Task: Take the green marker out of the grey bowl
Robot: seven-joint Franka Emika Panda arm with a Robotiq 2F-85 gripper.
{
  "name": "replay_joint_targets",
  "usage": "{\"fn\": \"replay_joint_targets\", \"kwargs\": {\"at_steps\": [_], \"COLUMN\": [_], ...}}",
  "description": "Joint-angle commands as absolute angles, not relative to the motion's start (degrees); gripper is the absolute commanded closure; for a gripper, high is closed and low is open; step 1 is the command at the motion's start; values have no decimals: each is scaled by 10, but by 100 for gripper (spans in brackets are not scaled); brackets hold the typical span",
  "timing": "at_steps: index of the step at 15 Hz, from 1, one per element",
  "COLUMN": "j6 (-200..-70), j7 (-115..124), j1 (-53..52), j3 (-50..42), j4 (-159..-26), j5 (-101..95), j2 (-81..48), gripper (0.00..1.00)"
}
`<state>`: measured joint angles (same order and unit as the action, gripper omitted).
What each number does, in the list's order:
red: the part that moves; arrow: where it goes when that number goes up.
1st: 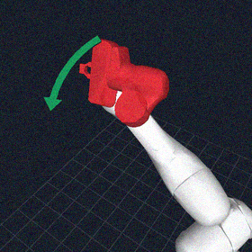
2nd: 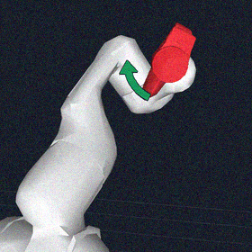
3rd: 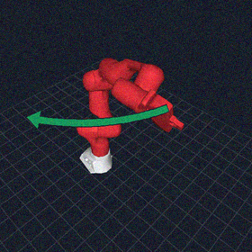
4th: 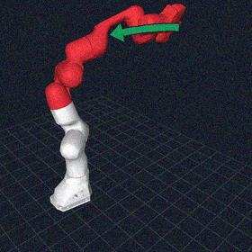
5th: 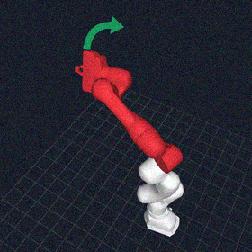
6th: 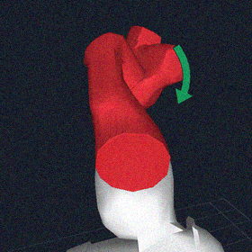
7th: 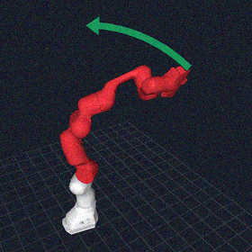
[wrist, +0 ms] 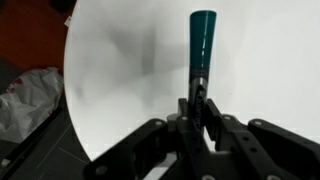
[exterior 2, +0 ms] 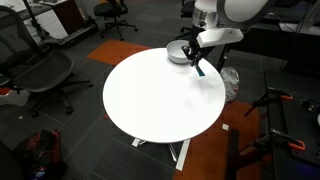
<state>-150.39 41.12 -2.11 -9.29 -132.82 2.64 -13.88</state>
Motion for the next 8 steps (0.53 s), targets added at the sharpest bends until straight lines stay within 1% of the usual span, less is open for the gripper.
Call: {"fn": "replay_joint_targets", "kwargs": {"at_steps": [1,8], "j6": [-1523,-1549], "j7": [404,394], "j1": [-16,-16], "j3": [-88,-89], "j4": [-1338,-1324], "j5": [23,39], "j2": [-155,-217], "gripper": [95,95]}}
